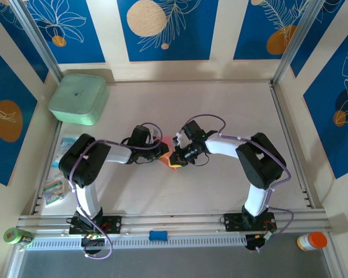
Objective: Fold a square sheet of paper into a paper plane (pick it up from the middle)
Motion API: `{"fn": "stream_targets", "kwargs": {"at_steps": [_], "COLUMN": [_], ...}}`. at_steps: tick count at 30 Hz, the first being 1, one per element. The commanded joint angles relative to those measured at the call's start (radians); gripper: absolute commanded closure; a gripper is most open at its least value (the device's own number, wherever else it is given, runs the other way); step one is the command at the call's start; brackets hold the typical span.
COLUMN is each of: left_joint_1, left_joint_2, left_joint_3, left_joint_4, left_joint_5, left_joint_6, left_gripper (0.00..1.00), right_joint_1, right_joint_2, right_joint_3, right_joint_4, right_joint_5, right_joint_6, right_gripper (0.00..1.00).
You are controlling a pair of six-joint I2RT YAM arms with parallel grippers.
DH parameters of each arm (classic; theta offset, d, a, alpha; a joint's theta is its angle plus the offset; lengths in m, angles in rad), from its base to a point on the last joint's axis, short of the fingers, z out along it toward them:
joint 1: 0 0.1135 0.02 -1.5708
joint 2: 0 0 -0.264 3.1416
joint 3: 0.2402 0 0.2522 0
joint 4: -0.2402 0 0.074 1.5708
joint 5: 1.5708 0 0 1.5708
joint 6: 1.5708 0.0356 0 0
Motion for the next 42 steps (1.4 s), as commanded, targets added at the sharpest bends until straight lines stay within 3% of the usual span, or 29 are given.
{"fn": "stream_targets", "kwargs": {"at_steps": [1, 42], "left_joint_1": [0.007, 0.007], "left_joint_2": [0.035, 0.022], "left_joint_3": [-0.024, -0.017], "left_joint_4": [-0.123, -0.128], "left_joint_5": [-0.028, -0.027], "left_joint_6": [0.006, -0.013], "left_gripper": [0.8, 0.74], "right_joint_1": [0.002, -0.014], "right_joint_2": [0.018, 0.115], "right_joint_3": [0.016, -0.01], "right_joint_4": [0.005, -0.006], "right_joint_5": [0.029, 0.02], "right_joint_6": [0.027, 0.036], "right_gripper": [0.96, 0.95]}}
